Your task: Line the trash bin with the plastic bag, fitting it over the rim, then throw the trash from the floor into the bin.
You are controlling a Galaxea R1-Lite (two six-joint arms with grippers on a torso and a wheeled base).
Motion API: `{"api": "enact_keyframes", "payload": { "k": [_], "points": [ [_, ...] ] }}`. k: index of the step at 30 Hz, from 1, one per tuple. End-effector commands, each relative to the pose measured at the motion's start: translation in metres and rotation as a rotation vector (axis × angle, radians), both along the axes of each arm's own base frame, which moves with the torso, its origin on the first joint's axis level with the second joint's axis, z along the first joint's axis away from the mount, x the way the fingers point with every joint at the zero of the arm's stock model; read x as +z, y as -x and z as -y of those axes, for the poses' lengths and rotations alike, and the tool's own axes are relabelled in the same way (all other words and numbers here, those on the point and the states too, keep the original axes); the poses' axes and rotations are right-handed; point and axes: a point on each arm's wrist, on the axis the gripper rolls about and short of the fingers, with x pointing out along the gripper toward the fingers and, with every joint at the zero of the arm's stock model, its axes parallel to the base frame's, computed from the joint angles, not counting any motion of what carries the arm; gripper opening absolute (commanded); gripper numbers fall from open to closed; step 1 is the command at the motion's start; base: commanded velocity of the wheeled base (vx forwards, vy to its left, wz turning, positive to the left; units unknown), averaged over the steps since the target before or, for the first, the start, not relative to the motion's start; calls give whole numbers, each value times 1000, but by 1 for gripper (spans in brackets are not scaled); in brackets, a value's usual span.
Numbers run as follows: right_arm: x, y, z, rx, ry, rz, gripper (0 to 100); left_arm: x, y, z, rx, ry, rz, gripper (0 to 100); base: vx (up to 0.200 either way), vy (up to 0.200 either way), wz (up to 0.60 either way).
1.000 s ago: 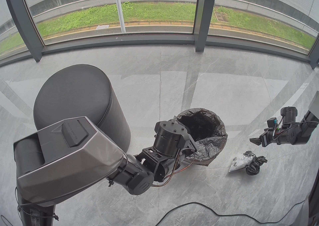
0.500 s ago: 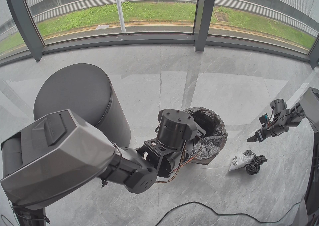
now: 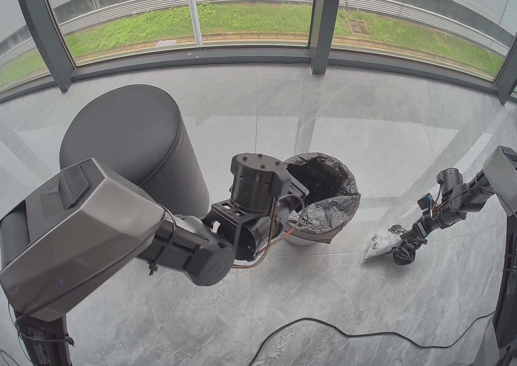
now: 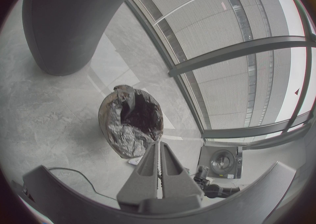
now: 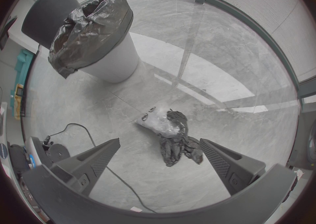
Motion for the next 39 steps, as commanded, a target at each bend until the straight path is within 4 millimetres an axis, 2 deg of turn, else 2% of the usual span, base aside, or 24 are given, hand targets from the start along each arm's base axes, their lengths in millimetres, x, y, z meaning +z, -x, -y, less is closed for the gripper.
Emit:
{"api": "enact_keyframes", "payload": {
  "k": [1, 3, 12, 14, 17, 26, 33, 38, 39],
  "points": [
    [2, -2, -2, 12, 12, 21, 100, 5, -9, -13, 33, 0, 11, 0, 0, 0, 0],
    [4, -3, -6, 21, 14, 29, 100, 7, -10, -17, 40, 1, 9, 0, 0, 0, 0],
    [2, 0, -11, 56, 35, 18, 100, 6, -8, -19, 39, -21, -5, 0, 0, -200, 0],
    [-3, 3, -11, 117, 101, 13, 100, 7, -7, -21, 41, -26, -3, 0, 0, -200, 0],
    [-9, -2, -8, 117, 165, 55, 100, 5, -9, -26, 49, -51, 8, 0, 0, 0, 0],
    [-19, -10, -1, 98, 179, 95, 100, 8, -10, -32, 63, -55, 12, 0, 0, 0, 0],
    [-40, -39, -13, 149, 193, 182, 100, 4, -10, -31, 56, -92, 25, 0, 0, 0, 0],
    [-40, -48, -19, 180, 194, 177, 100, 4, -10, -31, 58, -89, 23, 0, 0, 0, 0],
    [-45, -54, -20, 202, 186, 174, 100, 2, -11, -31, 56, -91, 21, 0, 0, 0, 0]
  ]
}}
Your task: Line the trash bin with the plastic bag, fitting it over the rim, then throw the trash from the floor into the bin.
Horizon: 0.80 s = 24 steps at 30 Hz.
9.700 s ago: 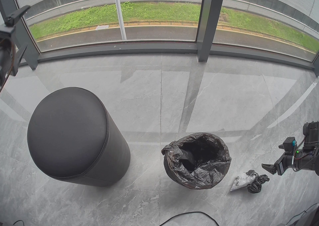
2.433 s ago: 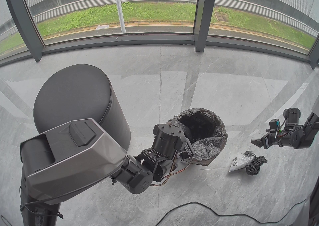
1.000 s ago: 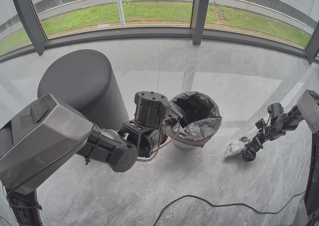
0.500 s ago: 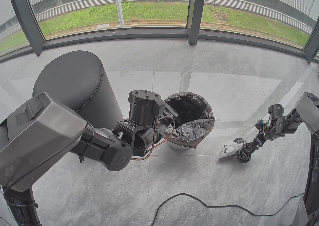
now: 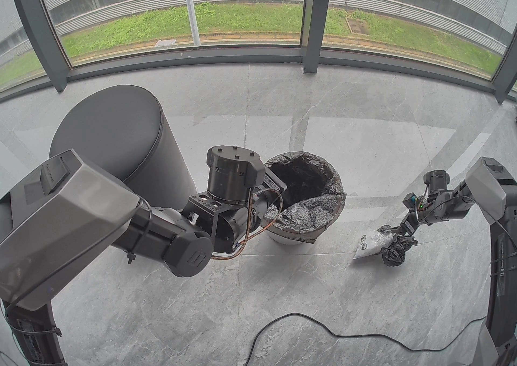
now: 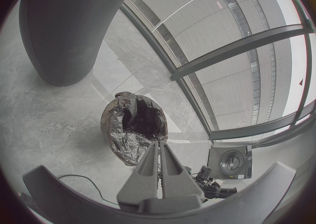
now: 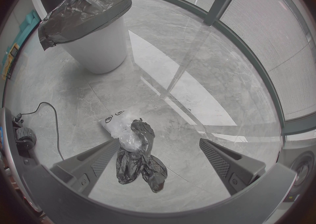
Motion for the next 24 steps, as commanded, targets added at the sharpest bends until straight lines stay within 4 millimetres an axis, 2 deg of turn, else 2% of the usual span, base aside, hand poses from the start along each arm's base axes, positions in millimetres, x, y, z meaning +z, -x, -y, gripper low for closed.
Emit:
{"api": "enact_keyframes", "payload": {
  "k": [1, 5, 11, 14, 18, 22, 24],
  "points": [
    [-20, -17, -7, 65, -9, -9, 100, -5, -2, 1, 1, -5, -8, 0, 0, 0, 0],
    [-25, -38, -11, 149, -22, 33, 100, -7, -2, 1, 2, -7, -10, 0, 0, 0, 0],
    [-29, -36, -8, 289, 26, -99, 100, -7, -2, 2, 0, -6, -12, 0, 0, 0, 0],
    [-36, -38, 1, 351, 54, -102, 100, -8, -2, 2, 2, -6, -14, 0, 0, 0, 0],
    [-39, -45, 6, 342, 71, -73, 100, -10, -3, 1, 3, -9, -17, 0, 0, 0, 0],
    [-75, -37, 15, 332, 58, -138, 100, -13, -3, 3, 2, -14, -23, 0, 0, 0, 0],
    [-80, -35, 17, 330, 49, -159, 100, -16, -4, 4, 0, -14, -23, 0, 0, 0, 0]
  ]
}}
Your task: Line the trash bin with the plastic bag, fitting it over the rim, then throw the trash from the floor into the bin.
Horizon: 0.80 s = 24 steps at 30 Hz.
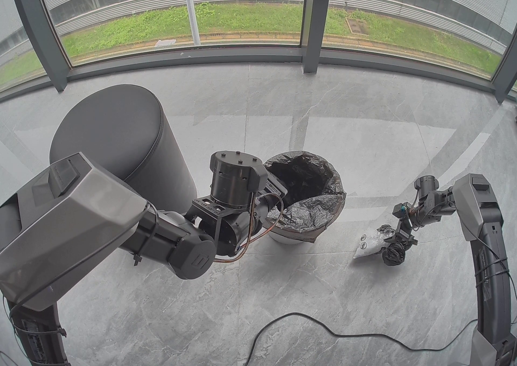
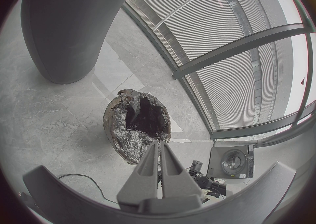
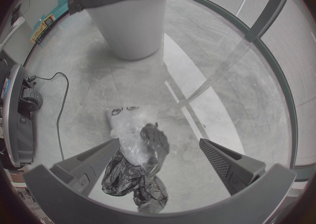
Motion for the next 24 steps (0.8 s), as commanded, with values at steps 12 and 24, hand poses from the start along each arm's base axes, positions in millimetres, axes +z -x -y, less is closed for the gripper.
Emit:
{"api": "enact_keyframes", "payload": {
  "k": [12, 24],
  "points": [
    [-107, 18, 4, -13, -30, -108, 100, -17, -7, 5, 1, 8, 11, 0, 0, 0, 0],
    [-127, 20, -13, -48, -109, -138, 0, -15, -8, 3, 7, 9, 16, 0, 0, 0, 0]
  ]
}}
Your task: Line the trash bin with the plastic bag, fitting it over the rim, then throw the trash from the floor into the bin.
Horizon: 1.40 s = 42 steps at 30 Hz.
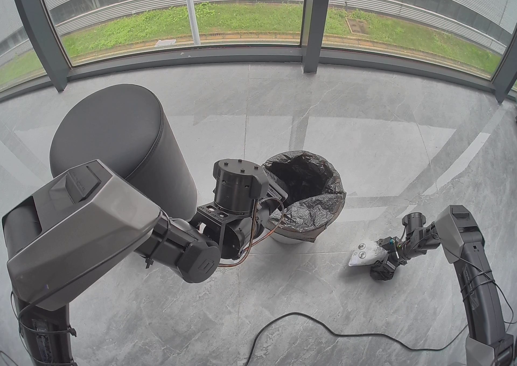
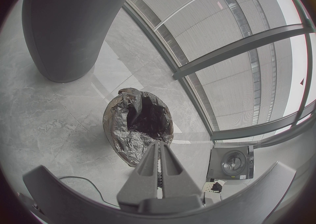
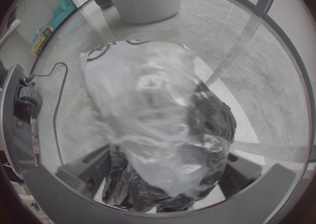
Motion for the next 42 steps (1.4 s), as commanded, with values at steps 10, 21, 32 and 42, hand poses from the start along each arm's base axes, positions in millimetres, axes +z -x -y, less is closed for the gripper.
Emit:
{"api": "enact_keyframes", "payload": {
  "k": [10, 21, 32, 42],
  "points": [
    [-6, 25, -9, -198, -143, -355, 0, 10, 1, -2, 0, 9, 23, 0, 0, 0, 0],
    [176, -19, 15, -421, -259, 45, 0, 31, -1, -14, 6, -25, 88, 0, 0, 0, 0],
    [372, 8, -72, -404, -367, 340, 0, 95, -8, -66, 110, 11, 237, 0, 0, 0, 0],
    [385, 41, -234, -189, -381, 301, 0, 183, -29, -180, 220, -260, 645, 0, 0, 0, 0]
  ]
}}
